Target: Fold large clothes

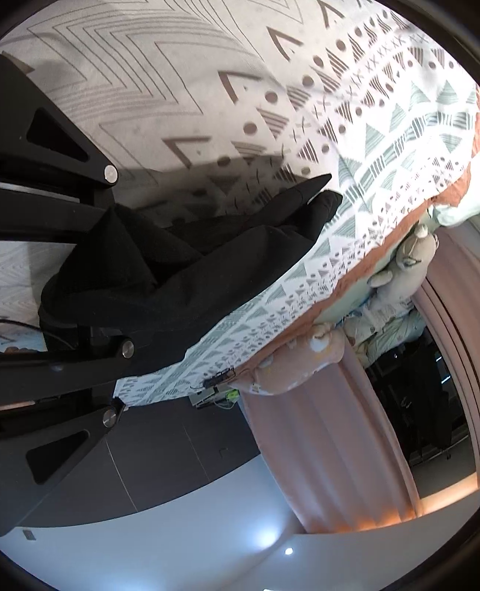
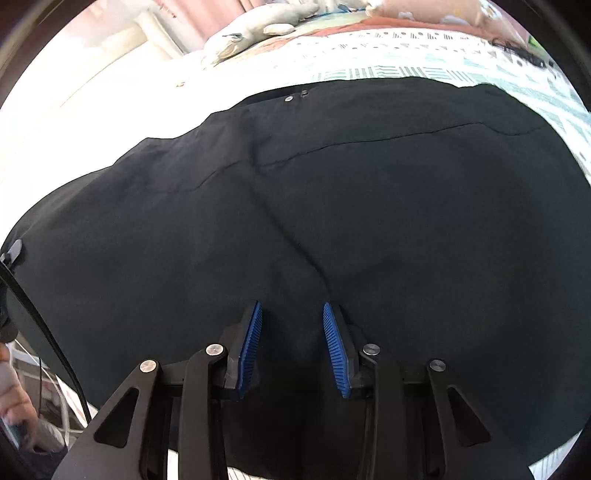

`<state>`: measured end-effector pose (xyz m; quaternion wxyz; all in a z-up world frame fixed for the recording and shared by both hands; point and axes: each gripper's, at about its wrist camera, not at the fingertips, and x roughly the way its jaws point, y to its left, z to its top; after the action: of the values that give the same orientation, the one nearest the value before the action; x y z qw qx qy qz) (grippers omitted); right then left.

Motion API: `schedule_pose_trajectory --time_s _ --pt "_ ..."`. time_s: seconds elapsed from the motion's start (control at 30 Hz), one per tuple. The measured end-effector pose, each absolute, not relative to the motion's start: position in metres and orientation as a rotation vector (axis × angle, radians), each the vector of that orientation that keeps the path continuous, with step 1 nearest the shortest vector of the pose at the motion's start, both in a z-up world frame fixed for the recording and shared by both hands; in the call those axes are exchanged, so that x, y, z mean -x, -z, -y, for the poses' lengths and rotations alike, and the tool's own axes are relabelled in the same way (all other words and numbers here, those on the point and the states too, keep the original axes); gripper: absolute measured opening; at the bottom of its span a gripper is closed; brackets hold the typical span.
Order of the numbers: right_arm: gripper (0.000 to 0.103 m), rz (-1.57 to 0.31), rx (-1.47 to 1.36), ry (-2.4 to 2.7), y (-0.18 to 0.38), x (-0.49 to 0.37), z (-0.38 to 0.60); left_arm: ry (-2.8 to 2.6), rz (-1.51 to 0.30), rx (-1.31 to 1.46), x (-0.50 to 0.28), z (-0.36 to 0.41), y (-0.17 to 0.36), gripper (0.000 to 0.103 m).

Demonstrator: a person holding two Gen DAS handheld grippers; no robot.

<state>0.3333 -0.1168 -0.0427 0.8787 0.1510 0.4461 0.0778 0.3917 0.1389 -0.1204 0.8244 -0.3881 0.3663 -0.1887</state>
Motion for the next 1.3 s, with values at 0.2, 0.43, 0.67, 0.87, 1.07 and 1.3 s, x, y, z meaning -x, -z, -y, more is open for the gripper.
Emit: schedule_pose_trajectory --time_s 0.2,0.43,0.67,0.87,1.07,1.3 --pt "0.032 -0.954 -0.384 -0.226 0.049 -0.315 0.12 0.462 -0.754 0.775 -0.399 -0.108 0.083 0.015" --pt "0.032 -0.921 -0.495 -0.279 0.068 -0.279 0.125 0.503 -0.766 0.653 -0.407 -0.051 0.044 0.015" --pt "0.032 -0.9 -0.568 -0.304 0.066 -0.271 0.16 0.529 -0.776 0.565 -0.416 0.01 0.018 0.015" --pt "0.061 -0.841 -0.6 -0.261 0.054 -0.25 0.206 0.538 -0.819 0.507 -0.425 0.067 0.017 0.015" --pt "0.065 -0.773 -0.662 -0.211 0.063 -0.23 0.265 0.546 -0.89 0.45 -0.434 0.125 0.032 0.015" --pt "0.065 -0.707 -0.781 -0.166 0.087 -0.202 0.339 0.566 -1.002 0.374 -0.442 0.194 0.068 0.015"
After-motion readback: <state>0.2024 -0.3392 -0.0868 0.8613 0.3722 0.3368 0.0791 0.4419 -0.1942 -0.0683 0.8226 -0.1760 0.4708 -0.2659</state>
